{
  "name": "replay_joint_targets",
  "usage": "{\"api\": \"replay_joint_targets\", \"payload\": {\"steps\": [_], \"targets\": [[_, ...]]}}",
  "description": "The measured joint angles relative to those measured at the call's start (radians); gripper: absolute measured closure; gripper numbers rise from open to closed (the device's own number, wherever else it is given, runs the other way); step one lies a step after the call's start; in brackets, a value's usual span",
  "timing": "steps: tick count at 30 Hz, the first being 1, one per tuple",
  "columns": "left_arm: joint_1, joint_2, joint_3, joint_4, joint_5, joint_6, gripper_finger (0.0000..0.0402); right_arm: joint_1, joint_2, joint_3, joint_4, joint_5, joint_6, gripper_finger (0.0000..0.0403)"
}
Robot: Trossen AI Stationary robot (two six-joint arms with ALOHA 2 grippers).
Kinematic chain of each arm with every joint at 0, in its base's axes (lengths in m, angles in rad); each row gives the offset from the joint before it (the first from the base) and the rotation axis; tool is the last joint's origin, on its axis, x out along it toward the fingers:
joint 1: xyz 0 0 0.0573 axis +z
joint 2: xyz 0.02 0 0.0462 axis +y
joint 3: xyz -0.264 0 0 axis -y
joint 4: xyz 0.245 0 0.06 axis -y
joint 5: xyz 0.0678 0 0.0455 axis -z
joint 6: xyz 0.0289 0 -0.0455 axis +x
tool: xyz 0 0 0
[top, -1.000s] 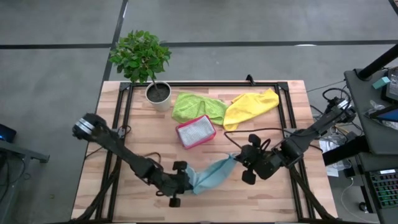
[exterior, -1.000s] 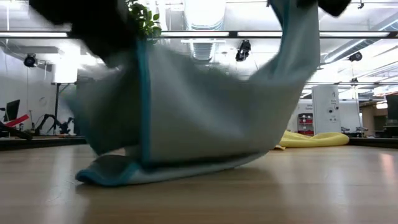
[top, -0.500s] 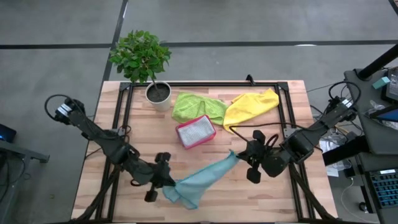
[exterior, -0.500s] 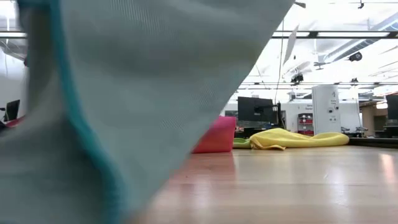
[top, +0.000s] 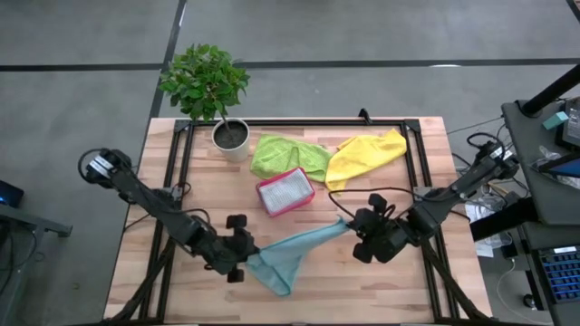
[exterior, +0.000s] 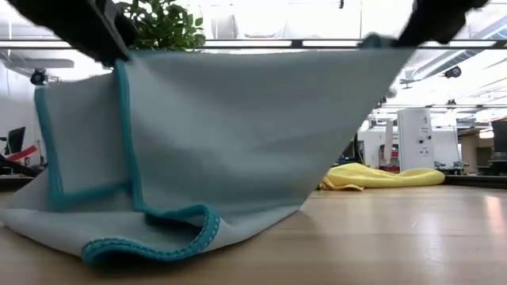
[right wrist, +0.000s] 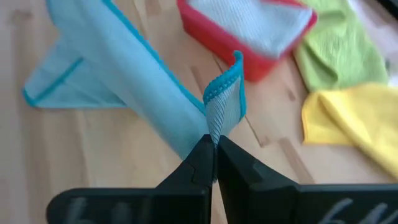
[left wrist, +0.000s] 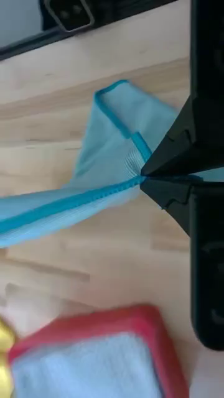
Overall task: Fold microfiber towels
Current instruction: Fold the blue microfiber cloth
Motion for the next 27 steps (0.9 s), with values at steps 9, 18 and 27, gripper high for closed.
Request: {"api": "replay_joint_targets", "payload": {"steps": [9, 18, 27], "targets": [[0.0, 0.193, 0.0, 0.297, 0.096, 0.059, 0.0402, 0.0, 0.0, -0.152, 0.12, -0.077, 0.079, 0.0381], [0.005, 0.298, 0.053, 0.371, 0.097, 0.053, 0.0402, 0.0, 0.0, -0.134, 0.133, -0.145, 0.06, 0.028], [0.057, 0.297, 0.07, 0.372, 0.033, 0.061, 0.0402, -0.002, 0.147, -0.153, 0.693, -0.14, -0.404, 0.0229]]}}
